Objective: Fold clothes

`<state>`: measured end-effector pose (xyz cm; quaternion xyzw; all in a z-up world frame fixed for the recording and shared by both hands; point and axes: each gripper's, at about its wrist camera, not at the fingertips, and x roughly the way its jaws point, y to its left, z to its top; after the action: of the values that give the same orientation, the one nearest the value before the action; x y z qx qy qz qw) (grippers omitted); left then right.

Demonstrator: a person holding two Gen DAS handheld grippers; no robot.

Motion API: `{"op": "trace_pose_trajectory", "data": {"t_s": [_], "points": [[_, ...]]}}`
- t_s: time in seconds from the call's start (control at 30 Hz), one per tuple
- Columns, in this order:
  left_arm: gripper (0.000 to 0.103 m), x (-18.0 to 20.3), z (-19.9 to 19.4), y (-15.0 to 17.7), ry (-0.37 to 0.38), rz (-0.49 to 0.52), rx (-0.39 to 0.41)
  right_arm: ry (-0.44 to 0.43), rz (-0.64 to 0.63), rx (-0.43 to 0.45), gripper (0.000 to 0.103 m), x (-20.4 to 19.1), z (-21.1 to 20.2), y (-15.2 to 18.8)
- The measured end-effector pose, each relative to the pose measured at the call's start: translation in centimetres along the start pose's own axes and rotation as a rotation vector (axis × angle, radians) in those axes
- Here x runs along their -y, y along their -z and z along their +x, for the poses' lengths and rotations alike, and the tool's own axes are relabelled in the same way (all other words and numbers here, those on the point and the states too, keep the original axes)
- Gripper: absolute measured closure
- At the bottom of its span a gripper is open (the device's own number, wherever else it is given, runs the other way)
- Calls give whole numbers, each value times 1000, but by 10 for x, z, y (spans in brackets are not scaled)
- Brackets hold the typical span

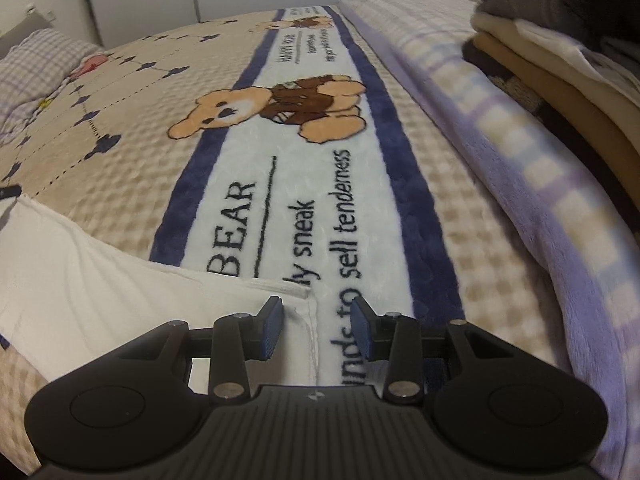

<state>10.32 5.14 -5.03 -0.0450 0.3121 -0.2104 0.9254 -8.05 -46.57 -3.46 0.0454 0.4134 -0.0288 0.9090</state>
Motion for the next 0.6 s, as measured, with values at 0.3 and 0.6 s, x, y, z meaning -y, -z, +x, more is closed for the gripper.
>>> {"op": "trace_pose_trajectory", "data": {"t_s": [0.3, 0.6], "points": [[56, 2, 4, 2, 44, 24, 3, -87, -24, 14, 61, -1, 0, 5], [98, 11, 1, 3, 36, 51, 58, -31, -105, 64, 98, -24, 2, -1]]}}
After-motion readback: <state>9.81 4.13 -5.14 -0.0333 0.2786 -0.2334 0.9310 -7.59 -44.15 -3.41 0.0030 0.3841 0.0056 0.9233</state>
